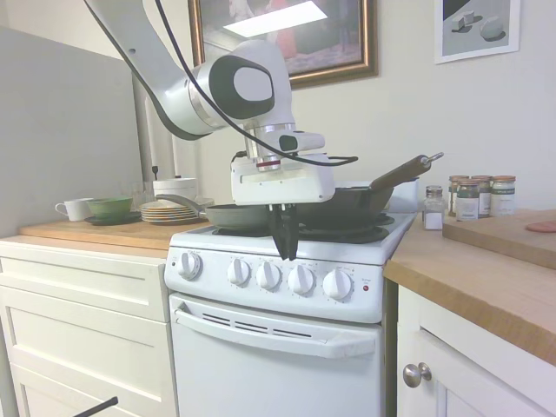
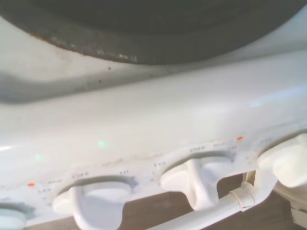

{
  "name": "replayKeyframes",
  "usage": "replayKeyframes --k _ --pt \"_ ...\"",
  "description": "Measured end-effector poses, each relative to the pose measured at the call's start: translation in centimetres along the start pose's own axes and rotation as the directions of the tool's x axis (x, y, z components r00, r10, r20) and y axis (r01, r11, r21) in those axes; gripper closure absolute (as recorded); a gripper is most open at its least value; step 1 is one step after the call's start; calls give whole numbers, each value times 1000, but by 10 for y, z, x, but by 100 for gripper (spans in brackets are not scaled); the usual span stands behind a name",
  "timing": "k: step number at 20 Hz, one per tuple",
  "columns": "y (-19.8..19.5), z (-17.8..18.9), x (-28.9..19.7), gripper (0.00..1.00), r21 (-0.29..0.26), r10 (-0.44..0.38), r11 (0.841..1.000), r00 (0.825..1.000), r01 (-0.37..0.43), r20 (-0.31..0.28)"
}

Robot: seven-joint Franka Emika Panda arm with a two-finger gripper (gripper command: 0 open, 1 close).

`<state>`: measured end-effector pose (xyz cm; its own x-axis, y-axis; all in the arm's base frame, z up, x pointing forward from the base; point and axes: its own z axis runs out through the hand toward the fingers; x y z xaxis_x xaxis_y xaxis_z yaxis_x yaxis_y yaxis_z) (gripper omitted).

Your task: Turn on the stove on the top right

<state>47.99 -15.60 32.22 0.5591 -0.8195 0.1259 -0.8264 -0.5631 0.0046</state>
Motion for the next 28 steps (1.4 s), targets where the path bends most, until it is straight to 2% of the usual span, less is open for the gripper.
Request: replayKeyframes --k 12,28 --pt "-6 24 5 100 -17 -4 1000 1000 5 10" --pt "-7 35 21 100 -15 10 1000 1000 -11 -8"
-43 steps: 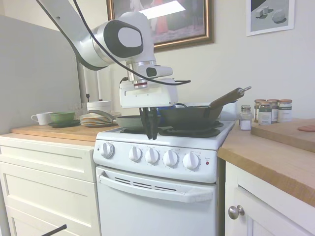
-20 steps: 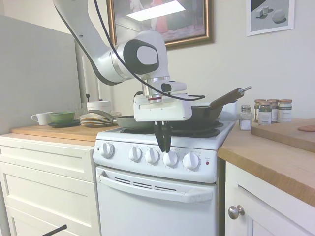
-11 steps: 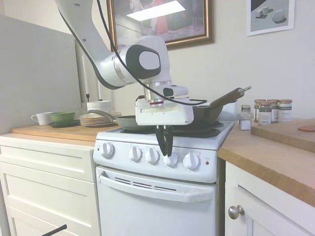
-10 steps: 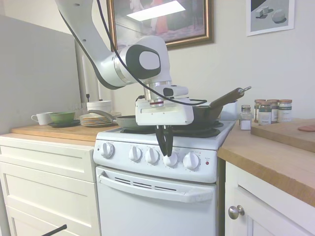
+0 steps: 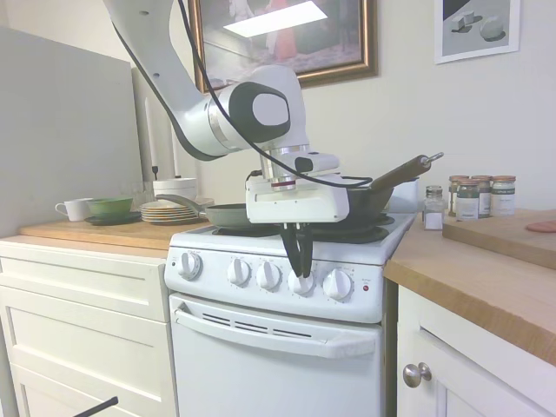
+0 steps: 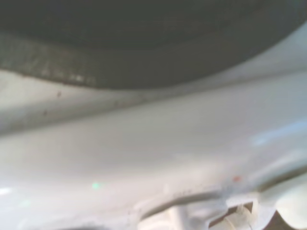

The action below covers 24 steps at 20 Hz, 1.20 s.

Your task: Turn on the stove on the top right

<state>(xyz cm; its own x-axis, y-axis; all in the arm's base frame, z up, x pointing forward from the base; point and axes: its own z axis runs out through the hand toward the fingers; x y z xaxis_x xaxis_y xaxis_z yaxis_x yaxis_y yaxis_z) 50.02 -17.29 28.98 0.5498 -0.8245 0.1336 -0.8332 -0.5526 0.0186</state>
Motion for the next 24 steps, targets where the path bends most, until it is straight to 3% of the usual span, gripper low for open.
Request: replayKeyframes --k 24 --pt "-27 -5 -15 100 -10 -45 999 999 45 22"
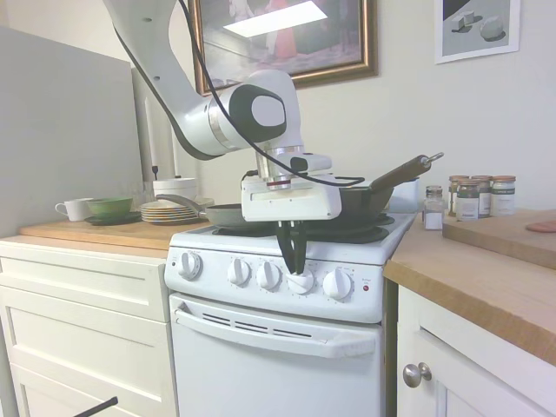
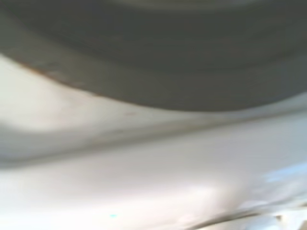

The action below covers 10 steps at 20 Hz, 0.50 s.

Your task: Turn on the stove on the top right

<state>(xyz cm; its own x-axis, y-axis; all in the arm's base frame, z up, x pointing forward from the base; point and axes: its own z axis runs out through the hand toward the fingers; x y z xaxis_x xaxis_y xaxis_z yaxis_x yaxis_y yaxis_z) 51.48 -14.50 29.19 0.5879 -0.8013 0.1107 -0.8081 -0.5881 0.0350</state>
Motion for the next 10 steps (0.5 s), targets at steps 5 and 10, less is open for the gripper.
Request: replayKeyframes --k 5,10 --pt "-2 0 -1 100 7 6 1000 1000 -6 2" --pt "-2 1 -2 100 7 7 1000 1000 -7 5"
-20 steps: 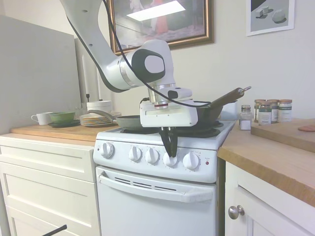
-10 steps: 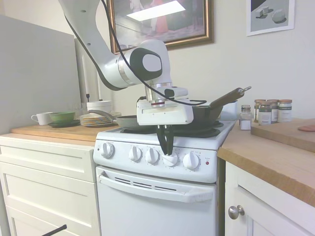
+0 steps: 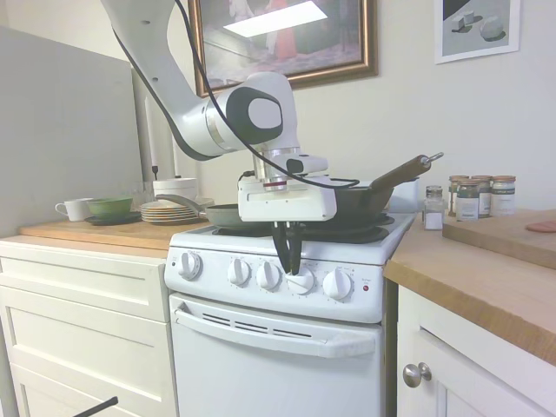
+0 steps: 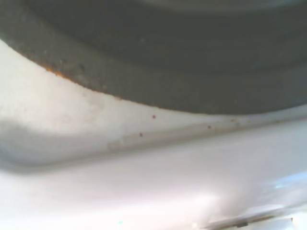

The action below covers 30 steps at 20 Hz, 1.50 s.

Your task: Turn on the stove on the top right

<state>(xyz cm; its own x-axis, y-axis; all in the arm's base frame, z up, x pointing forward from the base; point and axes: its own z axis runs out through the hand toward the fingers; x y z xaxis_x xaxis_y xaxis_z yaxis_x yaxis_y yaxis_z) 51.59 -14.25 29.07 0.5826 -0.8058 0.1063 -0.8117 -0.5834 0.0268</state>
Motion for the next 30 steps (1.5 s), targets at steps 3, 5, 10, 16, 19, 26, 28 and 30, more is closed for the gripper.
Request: replayKeyframes --k 3,5,10,16,19,26,28,30 --pt "-1 3 -1 100 -4 0 1000 1000 0 5" --pt "-2 5 -3 100 -7 1 1000 1000 -1 9" --pt "-2 8 -4 100 -11 6 1000 1000 -6 13" --pt "-3 17 -6 100 -29 19 999 1000 -18 16" --pt "-2 19 -6 100 -45 27 999 1000 -27 1" --pt "-10 22 -13 100 -96 40 994 997 -46 -63" --pt "-12 23 -15 100 -105 42 993 996 -50 -73" --pt "-12 26 -16 100 -113 45 992 996 -54 -80"
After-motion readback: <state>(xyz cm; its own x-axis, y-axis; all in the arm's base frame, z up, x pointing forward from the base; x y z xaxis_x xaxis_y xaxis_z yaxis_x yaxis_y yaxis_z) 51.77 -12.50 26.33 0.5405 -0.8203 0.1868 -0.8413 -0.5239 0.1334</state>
